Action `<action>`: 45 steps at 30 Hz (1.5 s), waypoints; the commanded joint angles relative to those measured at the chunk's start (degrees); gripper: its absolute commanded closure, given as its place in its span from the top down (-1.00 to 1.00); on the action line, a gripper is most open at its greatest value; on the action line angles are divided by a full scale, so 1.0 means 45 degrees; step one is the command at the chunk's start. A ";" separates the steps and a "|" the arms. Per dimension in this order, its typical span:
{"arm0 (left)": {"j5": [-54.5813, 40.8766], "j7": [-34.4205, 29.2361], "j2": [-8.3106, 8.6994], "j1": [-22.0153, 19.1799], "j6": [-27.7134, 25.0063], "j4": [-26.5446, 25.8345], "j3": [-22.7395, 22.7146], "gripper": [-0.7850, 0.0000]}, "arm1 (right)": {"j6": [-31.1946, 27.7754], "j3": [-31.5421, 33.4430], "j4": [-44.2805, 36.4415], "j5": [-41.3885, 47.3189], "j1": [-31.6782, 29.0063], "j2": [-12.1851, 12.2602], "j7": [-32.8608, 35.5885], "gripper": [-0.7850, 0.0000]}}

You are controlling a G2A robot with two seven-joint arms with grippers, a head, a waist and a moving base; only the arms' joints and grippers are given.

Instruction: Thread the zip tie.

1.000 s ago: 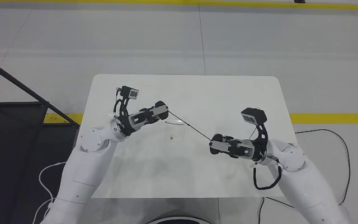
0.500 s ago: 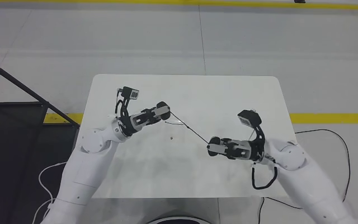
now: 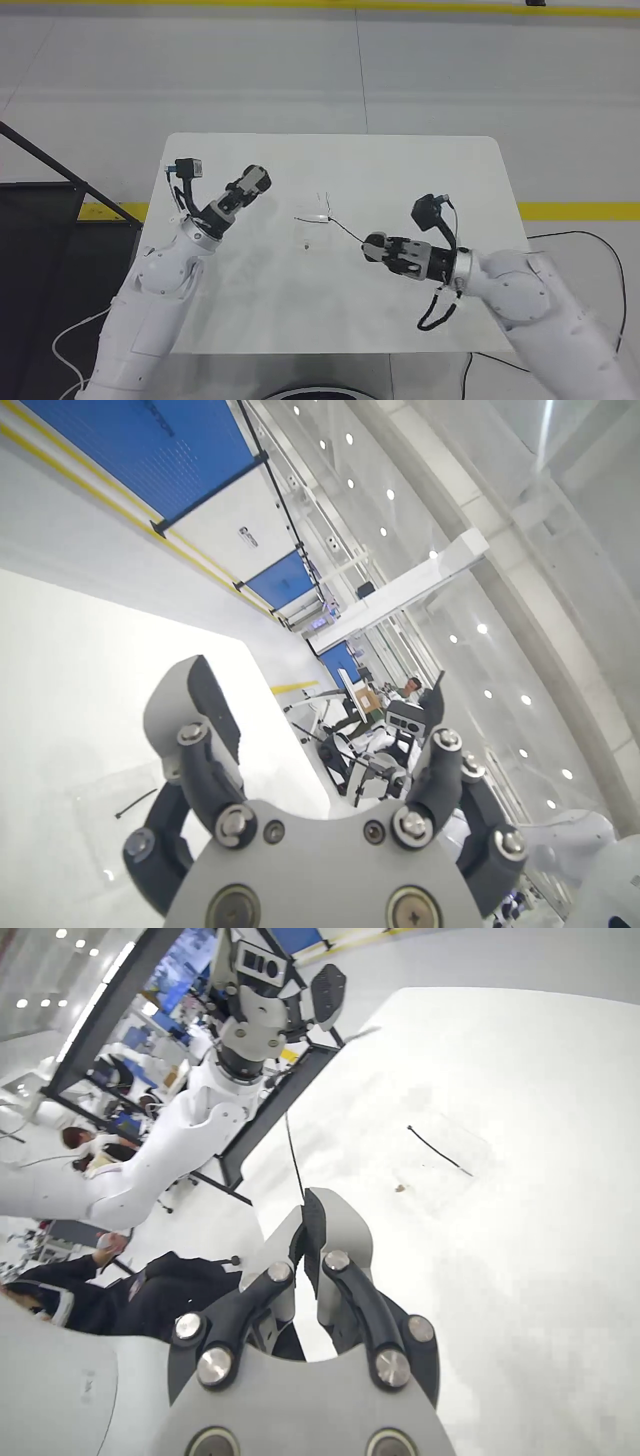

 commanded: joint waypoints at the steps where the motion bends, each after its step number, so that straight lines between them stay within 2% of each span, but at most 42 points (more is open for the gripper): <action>1: -0.0033 0.0098 0.0001 0.0032 0.0114 -0.0010 -0.0034 1.00 | 0.0437 -0.0034 -0.0081 -0.0037 0.0005 -0.0022 -0.0098 -1.00; 9: -0.0033 0.0098 0.0001 0.0032 0.0114 -0.0010 -0.0034 1.00 | 0.0437 -0.0034 -0.0081 -0.0037 0.0005 -0.0022 -0.0098 -1.00; 10: -0.0033 0.0098 0.0001 0.0032 0.0114 -0.0010 -0.0034 1.00 | 0.0812 0.0004 -0.0077 -0.0480 -0.0080 -0.0027 -0.0378 -1.00; 13: -0.0033 0.0098 0.0001 0.0032 0.0114 -0.0010 -0.0034 1.00 | 0.3110 -0.0495 -0.1076 -0.2483 -0.0255 -0.0118 -0.0642 -1.00; 15: -0.0033 0.0098 0.0001 0.0032 0.0114 -0.0010 -0.0034 1.00 | 0.5242 -0.1088 -0.1766 -0.3918 -0.0048 -0.0255 -0.0532 -1.00; 19: -0.0033 0.0098 0.0001 0.0032 0.0114 -0.0010 -0.0034 1.00 | 0.8900 -0.2851 -0.2225 -0.6295 0.1065 -0.0754 0.0285 -1.00; 22: -0.0033 0.0098 0.0001 0.0032 0.0114 -0.0010 -0.0034 1.00 | 1.0730 -0.4211 -0.1767 -0.7435 0.2423 -0.1277 0.1377 -1.00; 25: -0.0033 0.0098 0.0001 0.0032 0.0114 -0.0010 -0.0034 1.00 | 1.1777 -0.5519 -0.1012 -0.8303 0.3790 -0.1867 0.2524 -1.00; 31: -0.0033 0.0098 0.0001 0.0032 0.0114 -0.0010 -0.0034 1.00 | 1.2697 -0.7626 0.0594 -0.9345 0.5660 -0.3106 0.3902 -1.00; 36: -0.0033 0.0098 0.0001 0.0032 0.0114 -0.0010 -0.0034 1.00 | 1.2850 -0.8737 0.1593 -0.9990 0.6364 -0.3969 0.4444 -1.00; 40: -0.0033 0.0098 0.0001 0.0032 0.0114 -0.0010 -0.0034 1.00 | 1.3075 -0.9312 0.2088 -1.0745 0.6620 -0.4461 0.5229 -1.00; 45: -0.0033 0.0098 0.0001 0.0032 0.0114 -0.0010 -0.0034 1.00 | 1.2678 -0.9577 0.2233 -1.1384 0.6599 -0.4826 0.5787 -1.00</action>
